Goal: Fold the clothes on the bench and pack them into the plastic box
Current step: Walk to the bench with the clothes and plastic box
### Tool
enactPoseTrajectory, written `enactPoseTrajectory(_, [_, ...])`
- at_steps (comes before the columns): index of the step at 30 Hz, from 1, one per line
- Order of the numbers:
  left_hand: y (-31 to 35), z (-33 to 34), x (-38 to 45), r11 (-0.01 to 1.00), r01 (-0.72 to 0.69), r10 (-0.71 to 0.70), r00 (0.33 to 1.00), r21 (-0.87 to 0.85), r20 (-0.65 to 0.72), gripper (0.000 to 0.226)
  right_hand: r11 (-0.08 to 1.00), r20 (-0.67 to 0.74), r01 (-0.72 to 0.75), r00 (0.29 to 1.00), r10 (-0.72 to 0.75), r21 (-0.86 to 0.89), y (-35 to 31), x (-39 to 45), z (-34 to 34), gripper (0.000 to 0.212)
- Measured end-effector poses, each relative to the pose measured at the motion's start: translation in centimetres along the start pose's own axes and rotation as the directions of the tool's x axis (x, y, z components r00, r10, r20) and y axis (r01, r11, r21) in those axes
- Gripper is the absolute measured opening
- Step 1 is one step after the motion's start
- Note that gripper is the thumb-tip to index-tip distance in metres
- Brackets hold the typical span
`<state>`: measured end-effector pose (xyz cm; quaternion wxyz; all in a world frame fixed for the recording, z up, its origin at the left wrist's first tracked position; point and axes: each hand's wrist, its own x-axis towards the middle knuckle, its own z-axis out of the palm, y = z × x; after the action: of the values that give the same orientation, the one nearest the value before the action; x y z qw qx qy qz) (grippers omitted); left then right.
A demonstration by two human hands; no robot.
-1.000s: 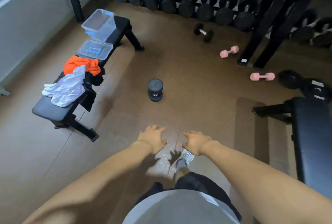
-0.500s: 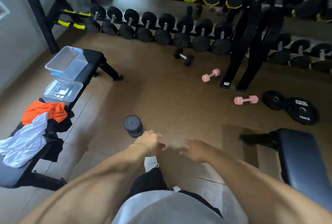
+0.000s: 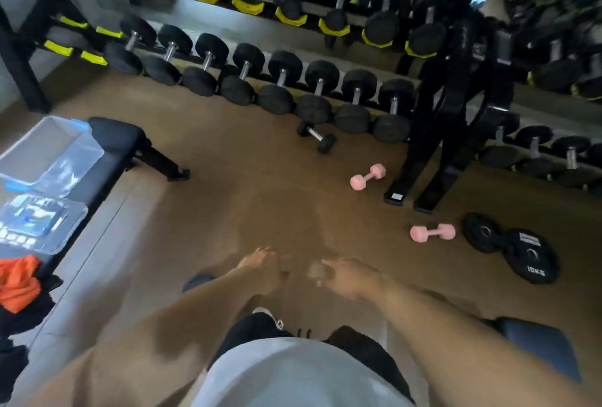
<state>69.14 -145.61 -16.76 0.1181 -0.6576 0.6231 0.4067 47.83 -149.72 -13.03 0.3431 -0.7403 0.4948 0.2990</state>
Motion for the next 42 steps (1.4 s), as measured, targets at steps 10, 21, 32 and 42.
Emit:
enactPoseTrajectory(10, [-6.8,-12.5,8.2,0.957,0.188,-0.222,0.966,-0.223,-0.136,0.068,0.968,0.104,0.167,0.983,-0.149,-0.186,-7.1,15.4,-13.7,0.072])
enactPoseTrajectory(21, [-16.0,-20.4,8.8,0.631,0.492,-0.689,0.71,-0.6,-0.142,0.054,0.702,0.336,0.479,0.876,-0.346,-0.527,-21.3,29.3,-29.8,0.071])
enactPoseTrajectory(32, [-25.3,-17.0,5.1,0.272,0.515,-0.795,0.596,-0.813,0.112,0.067,0.345,0.575,0.691,0.721,-0.387,-0.635,-39.2,34.0,-25.0,0.069])
enactPoseTrajectory(42, [-37.1,-16.3,-1.1,0.085,0.391,-0.896,0.433,-0.916,0.102,0.065,0.19,0.622,0.753,0.635,-0.457,-0.63,-56.2,34.9,-20.7,0.068])
